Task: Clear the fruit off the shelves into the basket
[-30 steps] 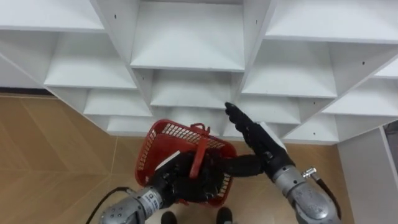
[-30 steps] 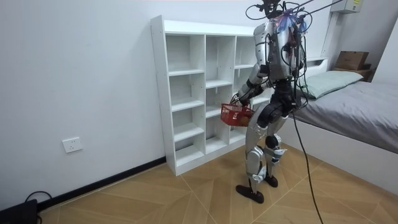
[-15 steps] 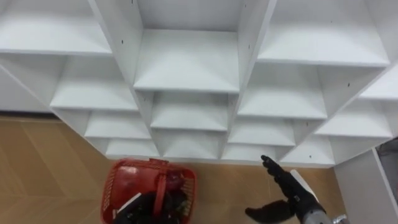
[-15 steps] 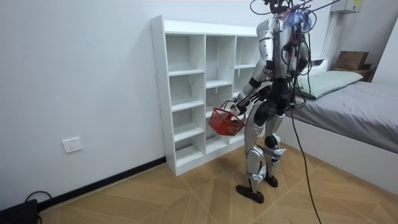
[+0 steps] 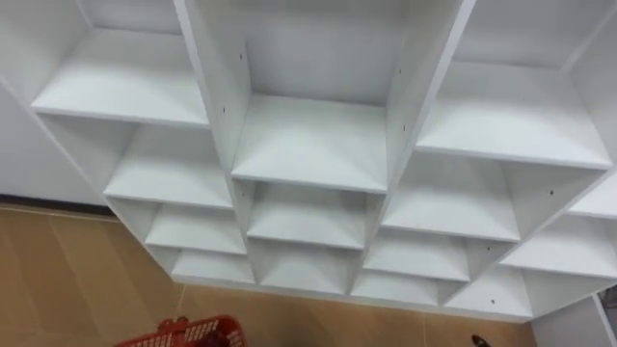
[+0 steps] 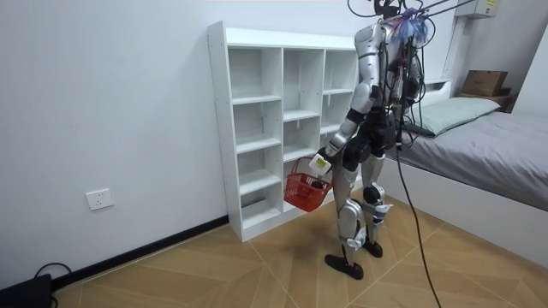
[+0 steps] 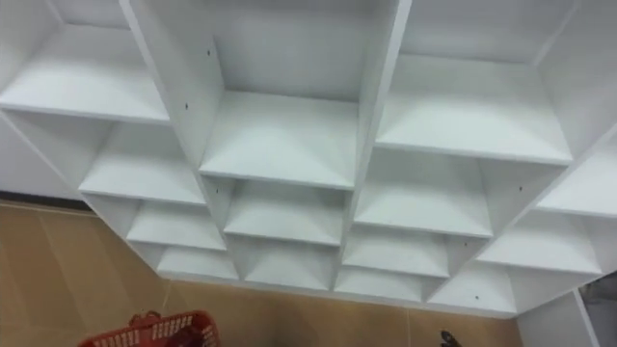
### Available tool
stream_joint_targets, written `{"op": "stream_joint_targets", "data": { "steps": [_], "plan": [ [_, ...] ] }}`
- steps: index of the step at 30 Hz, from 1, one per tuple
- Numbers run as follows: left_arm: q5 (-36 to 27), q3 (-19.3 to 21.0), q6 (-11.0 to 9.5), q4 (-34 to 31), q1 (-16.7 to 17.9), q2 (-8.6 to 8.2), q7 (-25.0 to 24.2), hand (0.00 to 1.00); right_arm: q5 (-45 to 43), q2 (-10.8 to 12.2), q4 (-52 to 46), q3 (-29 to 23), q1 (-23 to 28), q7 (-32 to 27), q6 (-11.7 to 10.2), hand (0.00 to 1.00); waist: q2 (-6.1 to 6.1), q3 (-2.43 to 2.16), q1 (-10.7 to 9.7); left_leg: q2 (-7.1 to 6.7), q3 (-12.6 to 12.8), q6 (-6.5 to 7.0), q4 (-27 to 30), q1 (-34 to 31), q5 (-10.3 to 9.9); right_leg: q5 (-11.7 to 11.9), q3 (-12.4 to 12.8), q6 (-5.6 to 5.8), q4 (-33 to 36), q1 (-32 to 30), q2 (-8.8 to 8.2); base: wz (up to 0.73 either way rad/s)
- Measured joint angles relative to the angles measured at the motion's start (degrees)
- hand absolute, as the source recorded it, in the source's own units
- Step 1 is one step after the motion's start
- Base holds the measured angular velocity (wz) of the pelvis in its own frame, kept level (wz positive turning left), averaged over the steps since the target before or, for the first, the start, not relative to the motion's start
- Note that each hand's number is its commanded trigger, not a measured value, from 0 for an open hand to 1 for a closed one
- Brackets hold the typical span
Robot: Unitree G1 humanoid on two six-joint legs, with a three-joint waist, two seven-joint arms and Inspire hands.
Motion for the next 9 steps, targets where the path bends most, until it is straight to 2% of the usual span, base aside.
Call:
{"op": "stream_joint_targets", "data": {
  "steps": [4, 6, 9],
  "plan": [
    [0.0, 2.6, 0.1, 2.4, -0.2, -0.57, 1.2, 1.0, 5.9, 1.6, 4.3, -2.2, 0.2, 1.5, 1.4, 0.0, 0.28, 0.06, 0.0, -0.09, 0.0, -0.01, 0.0, 1.0, -0.5, -0.6, -0.2, 0.15, 0.1, 0.9, -0.13, 0.04],
    [0.2, 4.3, 1.0, 3.8, -0.7, -1.21, 1.8, 1.0, 7.5, 2.5, 6.7, -2.2, -0.6, 2.3, 3.1, 0.0, 0.38, 0.09, -0.1, -0.21, 0.0, 0.03, 0.0, 1.1, -0.5, -0.7, -0.2, 0.28, 0.1, 1.1, -0.19, 0.0],
    [0.4, 4.3, 2.9, 4.9, -1.7, -1.56, 3.0, 1.0, 8.3, 3.5, 8.7, -2.8, -1.0, 2.6, 5.3, 0.0, 0.52, 0.24, -0.2, -0.39, -0.1, 0.11, 0.0, 1.7, -0.6, -0.9, -0.2, 0.46, 0.1, 1.8, -0.16, 0.03]
  ]
}}
